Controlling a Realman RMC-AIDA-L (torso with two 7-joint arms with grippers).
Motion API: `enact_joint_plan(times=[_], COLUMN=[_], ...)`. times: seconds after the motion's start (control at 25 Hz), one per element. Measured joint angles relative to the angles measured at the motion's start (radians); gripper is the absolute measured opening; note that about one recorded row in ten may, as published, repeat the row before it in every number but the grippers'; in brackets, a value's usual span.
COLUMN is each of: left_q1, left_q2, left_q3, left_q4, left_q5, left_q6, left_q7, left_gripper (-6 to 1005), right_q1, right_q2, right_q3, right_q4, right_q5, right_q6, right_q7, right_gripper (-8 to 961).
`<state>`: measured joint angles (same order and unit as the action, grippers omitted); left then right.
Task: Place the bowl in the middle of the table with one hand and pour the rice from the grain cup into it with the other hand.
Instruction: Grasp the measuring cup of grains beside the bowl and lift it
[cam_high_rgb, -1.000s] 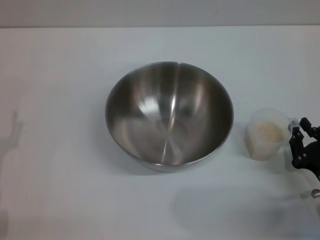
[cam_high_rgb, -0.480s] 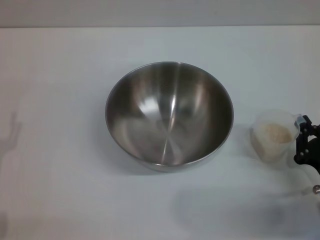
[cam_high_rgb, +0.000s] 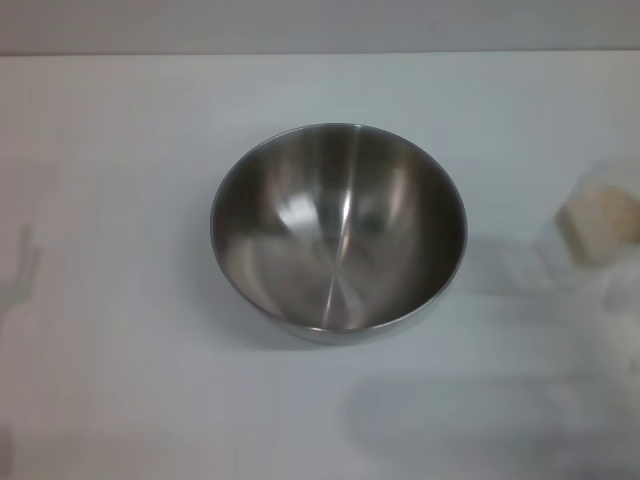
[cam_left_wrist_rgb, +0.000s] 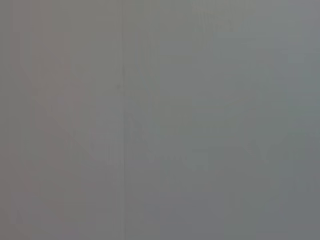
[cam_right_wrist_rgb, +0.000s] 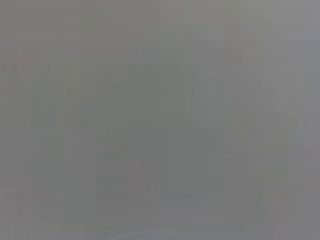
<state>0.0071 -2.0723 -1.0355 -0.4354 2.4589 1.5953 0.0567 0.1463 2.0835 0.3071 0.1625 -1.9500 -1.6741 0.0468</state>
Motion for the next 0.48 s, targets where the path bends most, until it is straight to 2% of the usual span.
enact_joint_plan(times=[0.12, 0.16, 0.32, 0.36, 0.4, 0.48], left_q1=[-0.001, -0.001, 0.0, 0.0, 0.0, -0.001], left_q2=[-0.001, -0.001, -0.002, -0.002, -0.002, -0.002], left_q3=[0.001, 0.002, 0.003, 0.004, 0.004, 0.006], left_q4=[0.005, 0.006, 0.008, 0.009, 0.009, 0.009], left_q5=[0.0, 0.0, 0.0, 0.0, 0.0, 0.0], left_q6=[0.0, 0.0, 0.0, 0.0, 0.0, -0.002], left_q7=[0.0, 0.0, 0.0, 0.0, 0.0, 0.0], left_gripper=[792, 792, 792, 792, 791, 791], right_q1=[0.021, 0.056, 0.106, 0.146, 0.146, 0.202], right_q2=[0.0, 0.0, 0.0, 0.0, 0.0, 0.002], right_q3=[0.008, 0.016, 0.032, 0.037, 0.037, 0.031], right_q4=[-0.007, -0.014, -0.016, -0.01, -0.01, 0.012], right_q5=[0.0, 0.0, 0.001, 0.001, 0.001, -0.002], right_q6=[-0.022, -0.035, -0.037, -0.038, -0.038, -0.032], right_q7=[0.0, 0.0, -0.012, -0.057, -0.057, -0.168], right_gripper=[10, 10, 11, 11, 11, 11])
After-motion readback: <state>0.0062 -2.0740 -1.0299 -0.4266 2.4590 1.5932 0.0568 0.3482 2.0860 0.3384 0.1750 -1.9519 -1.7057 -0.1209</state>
